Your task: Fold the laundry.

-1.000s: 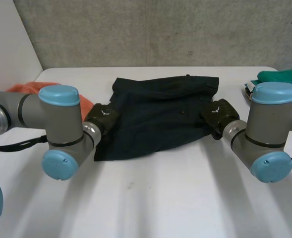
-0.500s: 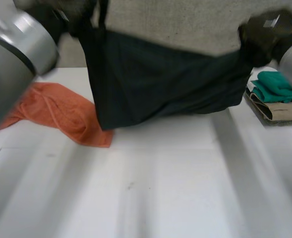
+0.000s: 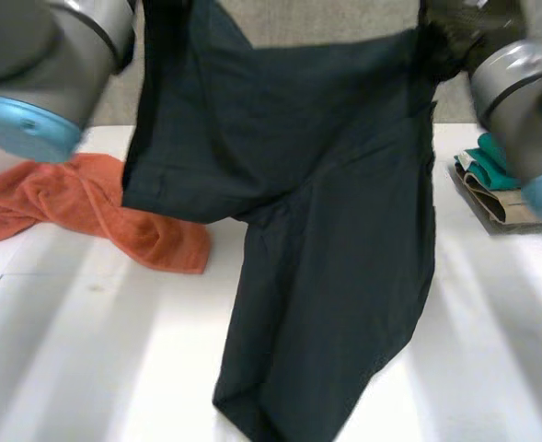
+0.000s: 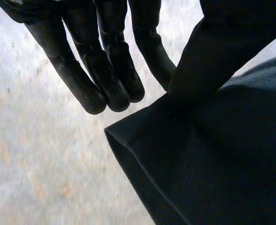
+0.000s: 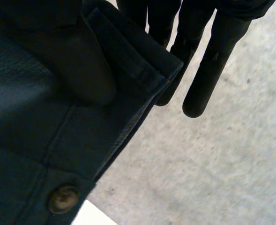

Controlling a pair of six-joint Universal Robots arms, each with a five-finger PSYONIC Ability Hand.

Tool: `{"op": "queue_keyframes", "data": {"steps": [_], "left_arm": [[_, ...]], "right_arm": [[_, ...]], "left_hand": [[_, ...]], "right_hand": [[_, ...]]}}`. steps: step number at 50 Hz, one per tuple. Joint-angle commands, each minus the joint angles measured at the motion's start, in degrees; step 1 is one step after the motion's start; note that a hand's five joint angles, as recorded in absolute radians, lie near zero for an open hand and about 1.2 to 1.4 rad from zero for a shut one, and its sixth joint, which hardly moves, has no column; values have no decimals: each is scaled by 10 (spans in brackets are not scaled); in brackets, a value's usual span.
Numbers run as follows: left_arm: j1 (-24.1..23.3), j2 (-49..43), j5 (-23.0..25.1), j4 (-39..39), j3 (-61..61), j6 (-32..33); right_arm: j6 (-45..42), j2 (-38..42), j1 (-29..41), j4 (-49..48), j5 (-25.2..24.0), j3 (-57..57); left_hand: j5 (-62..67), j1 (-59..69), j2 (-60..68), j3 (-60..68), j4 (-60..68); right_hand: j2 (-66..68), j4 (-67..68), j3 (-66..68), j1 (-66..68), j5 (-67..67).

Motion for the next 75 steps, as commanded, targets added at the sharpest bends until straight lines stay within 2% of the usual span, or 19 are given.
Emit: {"op": "queue_keyframes", "data": {"steps": [1,5,7,10,11,12,14,15,18,22,25,31,35,43,47,57,61,64,75], "left_arm": [[45,-205,-76,13,135,51],[62,-251,-101,13,163,64],[69,-260,-95,20,162,70],[75,-261,-78,35,155,77],[79,-259,-71,46,147,81],[81,-256,-69,52,143,83],[86,-251,-66,62,135,84],[88,-241,-68,68,127,84],[89,-222,-76,69,108,82],[83,-169,-91,66,53,80],[68,-105,-95,57,-15,79],[5,22,-93,6,-212,81],[-47,91,-87,-42,-343,77],[-159,157,-41,-42,-564,54],[-209,155,-44,-9,-617,49],[-300,128,-100,64,-652,68],[-312,113,-117,85,-657,95],[-314,108,-118,99,-658,113],[-310,78,-101,115,-653,165]], "right_arm": [[9,117,47,-149,16,24],[4,157,65,-221,-2,26],[6,172,79,-231,-36,23],[5,188,89,-224,-76,5],[4,199,90,-210,-92,-9],[3,203,91,-197,-92,-19],[-3,209,91,-171,-85,-38],[-11,211,88,-141,-71,-55],[-19,206,73,-102,-47,-76],[-25,178,41,-38,-33,-85],[-38,150,11,26,-67,-75],[-138,104,-54,144,-204,-15],[-238,86,-91,188,-261,41],[-394,91,-145,192,-329,163],[-409,114,-156,141,-349,193],[-327,146,-156,-35,-349,240],[-305,159,-150,-82,-342,250],[-301,165,-145,-95,-332,252],[-283,168,-128,-98,-297,261]], "left_hand": [[130,141,117,119,115],[130,141,117,119,115],[130,141,117,119,115],[130,141,117,119,115],[130,141,117,119,115],[93,105,80,82,78],[-124,-113,-138,-135,-140],[-360,-349,-374,-371,-376],[-570,-559,-583,-581,-585],[-570,-559,-583,-581,-585],[-570,-559,-583,-581,-585],[-570,-559,-583,-581,-585],[-570,-559,-583,-581,-585],[-555,-543,-568,-566,-570],[-513,-501,-526,-524,-528],[-511,-500,-524,-522,-526],[-511,-500,-524,-522,-526],[-481,-469,-494,-492,-496],[-407,-395,-420,-418,-422]], "right_hand": [[125,115,123,171,133],[125,115,123,171,133],[125,115,123,171,133],[-191,-202,-194,-146,-184],[-471,-481,-473,-425,-464],[-575,-585,-577,-529,-567],[-575,-585,-577,-529,-567],[-575,-585,-577,-529,-567],[-575,-585,-577,-529,-567],[-575,-585,-577,-529,-567],[-575,-585,-577,-529,-567],[-575,-585,-577,-529,-567],[-518,-528,-520,-472,-511],[-432,-442,-434,-386,-424],[-402,-412,-404,-356,-394],[-376,-386,-378,-331,-369],[-168,-178,-170,-122,-161],[124,114,122,170,132],[125,115,123,171,133]]}}
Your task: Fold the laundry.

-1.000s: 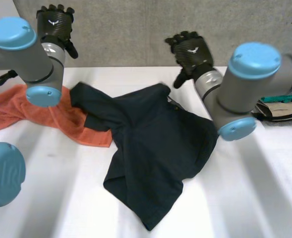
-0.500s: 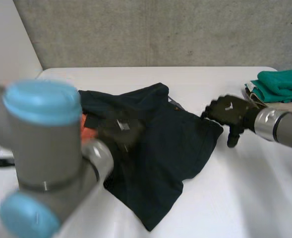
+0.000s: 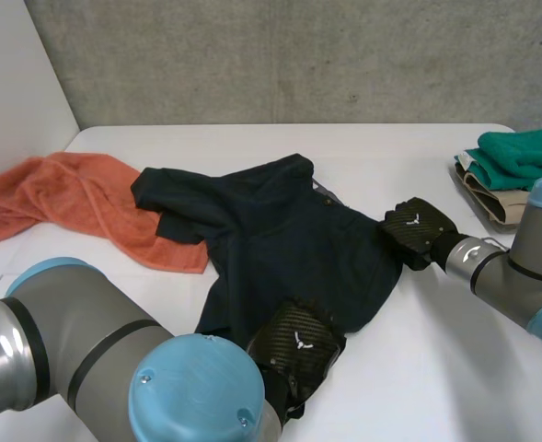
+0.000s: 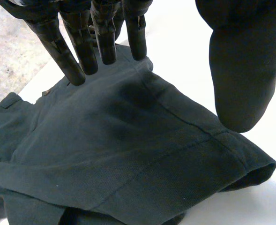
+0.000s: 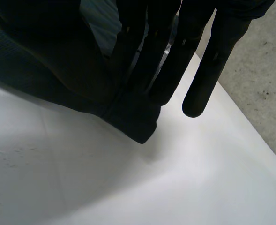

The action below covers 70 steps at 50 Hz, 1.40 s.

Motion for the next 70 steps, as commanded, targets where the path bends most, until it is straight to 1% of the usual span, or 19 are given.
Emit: {"op": "queue_keyframes", "data": {"steps": [1,9,13,17,18,19,21,22,25,28,34,39,42,47,51,58,60,64,70], "left_arm": [[5,-23,8,4,5,37],[9,-53,-5,5,13,73],[13,-57,-7,7,13,79],[19,-58,-7,16,14,82],[22,-56,-8,22,13,83],[25,-54,-8,25,13,83],[30,-49,-11,26,13,83],[35,-38,-15,26,11,81],[47,-7,-22,28,5,74],[62,15,-19,26,1,73],[104,34,8,7,1,73],[126,50,39,-17,-1,68],[127,59,53,-25,-3,66],[124,59,54,-33,-1,60],[126,58,53,-42,0,63],[133,59,56,-51,1,61],[135,60,56,-52,4,60],[133,65,56,-52,8,57],[135,74,54,-55,14,49]], "right_arm": [[13,-1,10,0,25,4],[29,-3,20,3,45,5],[29,-4,24,5,46,8],[30,-9,27,11,47,10],[31,-14,27,16,50,10],[32,-17,27,20,52,11],[36,-25,27,29,56,14],[42,-38,25,38,59,17],[59,-58,23,60,59,16],[70,-68,20,82,54,9],[61,-54,19,115,25,-12],[11,-33,23,121,8,-18],[-10,-23,32,105,9,-22],[1,-27,41,54,22,-9],[24,-68,38,14,43,13],[44,-151,22,46,34,26],[43,-163,15,71,22,20],[32,-145,18,104,-4,3],[-35,-84,34,118,-1,-21]], "left_hand": [[52,50,54,53,52],[62,60,64,63,62],[112,111,114,113,112],[391,389,393,392,391],[576,575,578,577,576],[588,587,590,589,588],[588,587,590,589,588],[588,587,590,589,588],[588,587,590,589,588],[588,587,590,589,588],[588,587,590,589,588],[588,587,590,589,588],[588,587,590,589,588],[588,587,590,589,588],[588,587,590,589,588],[588,587,590,589,588],[588,587,590,589,588],[588,587,590,589,588],[588,587,590,589,588]], "right_hand": [[127,117,123,149,128],[127,117,123,149,128],[127,117,123,149,128],[127,117,123,149,128],[127,117,123,149,128],[65,56,61,87,66],[-142,-151,-145,-119,-141],[-279,-288,-283,-257,-278],[-383,-392,-386,-360,-382],[-445,-455,-449,-423,-444],[-449,-458,-452,-427,-448],[-425,-435,-429,-403,-424],[-378,-388,-382,-356,-377],[-269,-278,-273,-247,-268],[-177,-186,-180,-154,-175],[-188,-197,-192,-166,-187],[-238,-248,-242,-216,-237],[-373,-382,-377,-351,-372],[-388,-398,-392,-366,-387]]}}
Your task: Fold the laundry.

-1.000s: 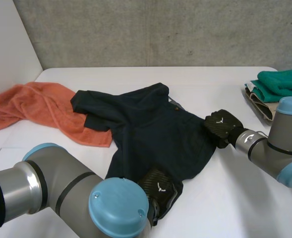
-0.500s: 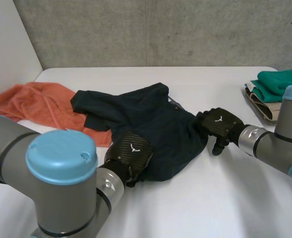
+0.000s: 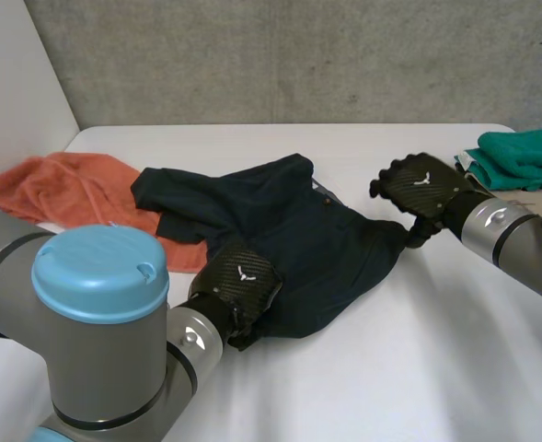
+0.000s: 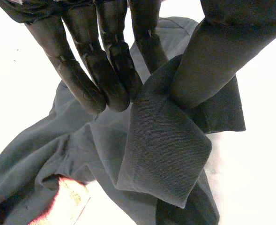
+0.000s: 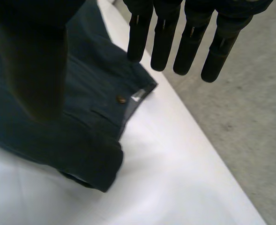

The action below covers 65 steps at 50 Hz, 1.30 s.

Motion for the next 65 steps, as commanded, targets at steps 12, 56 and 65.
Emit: {"op": "queue_keyframes", "data": {"steps": [12,56,65], "left_arm": [[15,31,8,-16,4,-28],[142,-76,66,-41,435,49],[150,-96,60,101,657,-1]], "right_arm": [[-59,158,35,-1,28,-68],[48,-18,64,125,226,-201],[138,-56,82,-187,271,-268]], "left_hand": [[138,143,117,123,117],[138,143,117,123,117],[138,143,117,123,117]], "right_hand": [[427,426,426,424,436],[529,528,528,526,539],[529,528,528,526,539]]}}
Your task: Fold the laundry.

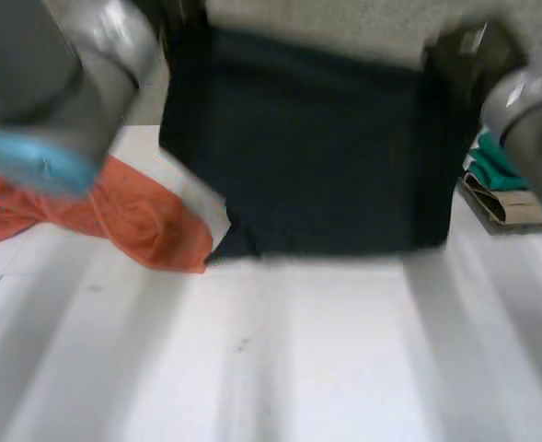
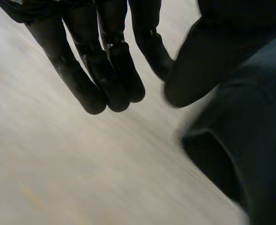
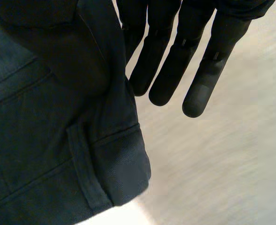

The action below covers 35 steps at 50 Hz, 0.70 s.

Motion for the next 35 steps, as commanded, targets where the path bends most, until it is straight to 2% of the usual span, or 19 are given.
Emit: {"op": "queue_keyframes", "data": {"steps": [1,8,14,19,20,21,23,24,31,35], "left_arm": [[6,-16,-2,78,151,-41],[25,-10,-5,50,112,-51],[38,20,1,50,-76,-72],[31,11,28,80,-213,-82],[31,5,30,83,-230,-88],[28,-14,31,86,-262,-104],[23,-35,29,84,-281,-126],[18,-45,26,82,-288,-139],[-13,-96,-37,5,-301,-290],[-18,-93,-47,-46,-291,-332]], "right_arm": [[40,-25,13,-209,10,-27],[27,-4,20,-207,-8,-19],[19,2,24,-186,-8,73],[17,3,26,-166,-11,163],[16,3,27,-163,-13,175],[13,5,32,-162,-19,192],[9,8,40,-160,-23,203],[6,9,45,-158,-23,205],[-21,5,67,-112,-4,190],[-18,-8,82,-56,14,163]], "left_hand": [[120,143,115,120,115],[120,143,115,120,115],[120,143,115,120,115],[120,143,115,120,115],[44,66,38,44,38],[-273,-251,-279,-274,-279],[-536,-514,-542,-536,-542],[-580,-557,-585,-580,-585],[-580,-557,-585,-580,-585],[-580,-557,-585,-580,-585]], "right_hand": [[128,116,119,175,121],[128,116,119,175,121],[128,116,119,175,121],[128,116,119,175,121],[128,116,119,175,121],[128,116,119,175,121],[128,116,119,175,121],[128,116,119,175,121],[128,116,119,175,121],[128,116,119,175,121]]}}
